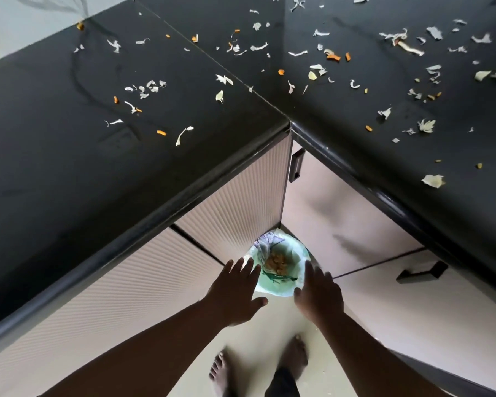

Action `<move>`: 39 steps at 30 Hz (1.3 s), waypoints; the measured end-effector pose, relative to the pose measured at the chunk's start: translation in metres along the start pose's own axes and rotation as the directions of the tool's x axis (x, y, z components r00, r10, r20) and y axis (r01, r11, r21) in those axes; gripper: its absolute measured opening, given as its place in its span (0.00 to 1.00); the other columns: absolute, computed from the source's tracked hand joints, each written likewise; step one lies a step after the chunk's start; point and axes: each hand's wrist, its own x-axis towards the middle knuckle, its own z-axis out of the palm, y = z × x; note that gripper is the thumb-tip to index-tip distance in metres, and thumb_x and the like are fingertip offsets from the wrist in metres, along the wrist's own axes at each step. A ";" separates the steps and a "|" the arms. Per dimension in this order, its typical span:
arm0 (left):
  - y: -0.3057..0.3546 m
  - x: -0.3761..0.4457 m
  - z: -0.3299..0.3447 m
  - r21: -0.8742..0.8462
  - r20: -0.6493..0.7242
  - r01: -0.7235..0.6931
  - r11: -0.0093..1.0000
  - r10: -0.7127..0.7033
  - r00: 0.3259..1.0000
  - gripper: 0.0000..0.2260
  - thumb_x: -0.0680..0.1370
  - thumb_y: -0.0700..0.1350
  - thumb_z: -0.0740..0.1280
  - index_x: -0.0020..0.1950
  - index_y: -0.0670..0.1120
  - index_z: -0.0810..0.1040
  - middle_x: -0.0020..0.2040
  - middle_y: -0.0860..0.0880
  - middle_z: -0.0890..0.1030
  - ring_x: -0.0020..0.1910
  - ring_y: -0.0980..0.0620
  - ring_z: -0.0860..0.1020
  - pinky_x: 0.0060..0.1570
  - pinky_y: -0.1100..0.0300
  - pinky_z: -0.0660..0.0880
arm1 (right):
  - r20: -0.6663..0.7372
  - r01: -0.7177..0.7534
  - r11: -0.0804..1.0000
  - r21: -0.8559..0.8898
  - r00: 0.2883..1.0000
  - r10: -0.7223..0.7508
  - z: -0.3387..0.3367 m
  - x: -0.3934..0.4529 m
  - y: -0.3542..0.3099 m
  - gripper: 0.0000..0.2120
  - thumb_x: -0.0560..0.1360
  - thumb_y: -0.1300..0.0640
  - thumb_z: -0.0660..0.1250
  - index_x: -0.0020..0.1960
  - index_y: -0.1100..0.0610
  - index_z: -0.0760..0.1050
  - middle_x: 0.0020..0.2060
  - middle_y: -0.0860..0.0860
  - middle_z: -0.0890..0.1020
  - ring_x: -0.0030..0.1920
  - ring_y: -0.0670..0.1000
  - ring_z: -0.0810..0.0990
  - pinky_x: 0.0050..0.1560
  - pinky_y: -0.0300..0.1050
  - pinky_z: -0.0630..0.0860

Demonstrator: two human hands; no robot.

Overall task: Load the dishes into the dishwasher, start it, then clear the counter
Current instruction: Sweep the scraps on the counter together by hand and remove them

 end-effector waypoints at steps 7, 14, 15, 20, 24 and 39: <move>-0.007 -0.063 -0.034 0.043 -0.351 -0.158 0.987 0.163 0.922 0.27 0.78 0.60 0.53 0.71 0.45 0.71 0.71 0.44 0.71 0.72 0.43 0.68 0.70 0.51 0.64 | -0.222 0.303 0.937 -0.172 0.915 -0.337 -0.047 -0.037 -0.048 0.36 0.59 0.51 0.78 0.65 0.61 0.75 0.60 0.61 0.78 0.58 0.67 0.78 0.53 0.59 0.78; -0.071 -0.132 -0.092 -0.029 -0.766 -0.147 0.989 0.073 0.639 0.20 0.75 0.58 0.58 0.58 0.51 0.81 0.60 0.53 0.81 0.64 0.50 0.76 0.60 0.54 0.75 | -0.418 0.420 0.851 -0.316 0.743 -0.522 -0.126 -0.072 -0.099 0.28 0.71 0.46 0.63 0.68 0.57 0.73 0.64 0.58 0.77 0.64 0.62 0.76 0.61 0.58 0.74; -0.086 -0.142 -0.097 -0.075 -0.758 -0.095 0.993 0.005 0.652 0.21 0.75 0.59 0.57 0.59 0.51 0.81 0.60 0.53 0.81 0.65 0.50 0.75 0.63 0.56 0.72 | -0.435 0.434 0.841 -0.323 0.721 -0.539 -0.137 -0.075 -0.109 0.26 0.72 0.47 0.59 0.67 0.56 0.74 0.64 0.57 0.77 0.63 0.62 0.76 0.60 0.57 0.74; -0.158 -0.176 -0.111 -0.386 -0.633 0.214 0.897 -0.427 0.646 0.40 0.71 0.69 0.42 0.77 0.49 0.62 0.78 0.49 0.59 0.78 0.47 0.51 0.74 0.54 0.44 | -0.450 0.529 0.758 -0.382 0.610 -0.652 -0.189 -0.083 -0.166 0.23 0.75 0.50 0.55 0.67 0.53 0.74 0.64 0.53 0.78 0.64 0.57 0.76 0.60 0.51 0.75; -0.190 -0.181 -0.099 -0.486 -0.432 0.419 0.767 -0.628 0.648 0.41 0.75 0.72 0.42 0.80 0.47 0.43 0.80 0.47 0.43 0.78 0.46 0.39 0.75 0.46 0.40 | -0.388 0.562 0.710 -0.425 0.595 -0.704 -0.196 -0.078 -0.203 0.25 0.77 0.44 0.54 0.70 0.53 0.70 0.68 0.52 0.75 0.68 0.55 0.73 0.67 0.50 0.69; -0.230 -0.131 -0.130 -0.473 -0.391 0.429 0.770 -0.620 0.681 0.47 0.65 0.70 0.30 0.79 0.46 0.38 0.79 0.46 0.38 0.77 0.43 0.35 0.74 0.43 0.36 | -0.107 0.682 0.565 -0.464 0.590 -0.800 -0.205 0.000 -0.282 0.31 0.81 0.37 0.44 0.74 0.55 0.64 0.73 0.50 0.67 0.73 0.52 0.64 0.68 0.46 0.55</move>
